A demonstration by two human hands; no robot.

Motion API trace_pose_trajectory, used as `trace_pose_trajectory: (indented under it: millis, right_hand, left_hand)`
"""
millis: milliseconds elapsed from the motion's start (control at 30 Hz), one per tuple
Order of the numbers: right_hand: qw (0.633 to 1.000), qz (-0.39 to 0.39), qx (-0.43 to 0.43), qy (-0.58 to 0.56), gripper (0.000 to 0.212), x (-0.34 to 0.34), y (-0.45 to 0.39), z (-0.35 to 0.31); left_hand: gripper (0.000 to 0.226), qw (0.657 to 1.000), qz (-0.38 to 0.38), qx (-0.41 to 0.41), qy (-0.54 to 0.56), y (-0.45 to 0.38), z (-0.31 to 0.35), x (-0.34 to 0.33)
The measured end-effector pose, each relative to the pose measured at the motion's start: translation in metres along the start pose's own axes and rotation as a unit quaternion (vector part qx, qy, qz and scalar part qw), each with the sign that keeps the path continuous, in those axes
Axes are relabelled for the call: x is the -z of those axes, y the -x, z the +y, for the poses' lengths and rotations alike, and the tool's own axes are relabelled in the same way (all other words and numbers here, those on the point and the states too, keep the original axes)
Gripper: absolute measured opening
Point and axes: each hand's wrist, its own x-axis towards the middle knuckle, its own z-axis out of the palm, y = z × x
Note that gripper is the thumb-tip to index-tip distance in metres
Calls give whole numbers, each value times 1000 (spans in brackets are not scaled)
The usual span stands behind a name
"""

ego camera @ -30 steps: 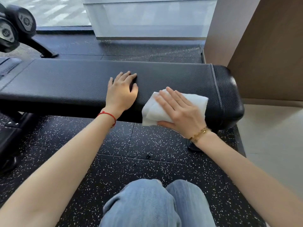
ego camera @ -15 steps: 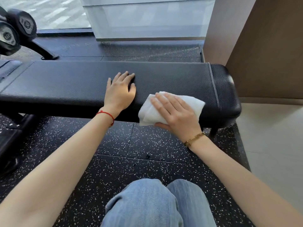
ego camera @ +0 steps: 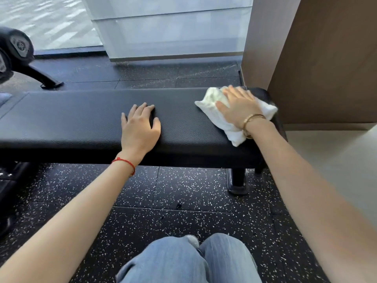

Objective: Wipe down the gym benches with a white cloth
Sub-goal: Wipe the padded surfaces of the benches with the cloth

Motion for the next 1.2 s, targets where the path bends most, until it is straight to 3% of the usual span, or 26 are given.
trace_pose_trajectory:
  millis: [67, 200, 267, 433, 533, 667, 800, 1000, 1200]
  right_hand:
    - [998, -8, 55, 5, 58, -1, 0, -20]
    - [983, 54, 172, -25, 55, -12, 63, -19]
    - [985, 59, 159, -35, 55, -9, 68, 4]
    - [1000, 16, 24, -10, 59, 8, 7, 27]
    - [998, 14, 56, -5, 58, 2, -24, 4]
    - [984, -7, 178, 19, 66, -10, -20, -33]
    - [973, 4, 168, -155, 43, -3, 13, -37]
    - [966, -56, 58, -247, 32, 71, 37, -34]
    - [963, -43, 8, -267, 32, 218, 45, -56]
  left_hand:
    - [45, 1000, 5, 1, 0, 1, -1, 0]
    - [45, 1000, 11, -2, -8, 1, -1, -1]
    - [45, 1000, 6, -6, -13, 2, -1, -1]
    - [46, 1000, -1, -1, -24, 2, 2, -1]
    - [47, 999, 2, -3, -32, 1, 1, -3]
    - [47, 999, 2, -3, -34, 3, 1, -2]
    - [48, 999, -44, 15, -29, 1, 8, 15]
    - [38, 995, -93, 40, -10, -18, 34, 90]
    - [32, 990, -129, 54, 5, -56, 88, 222]
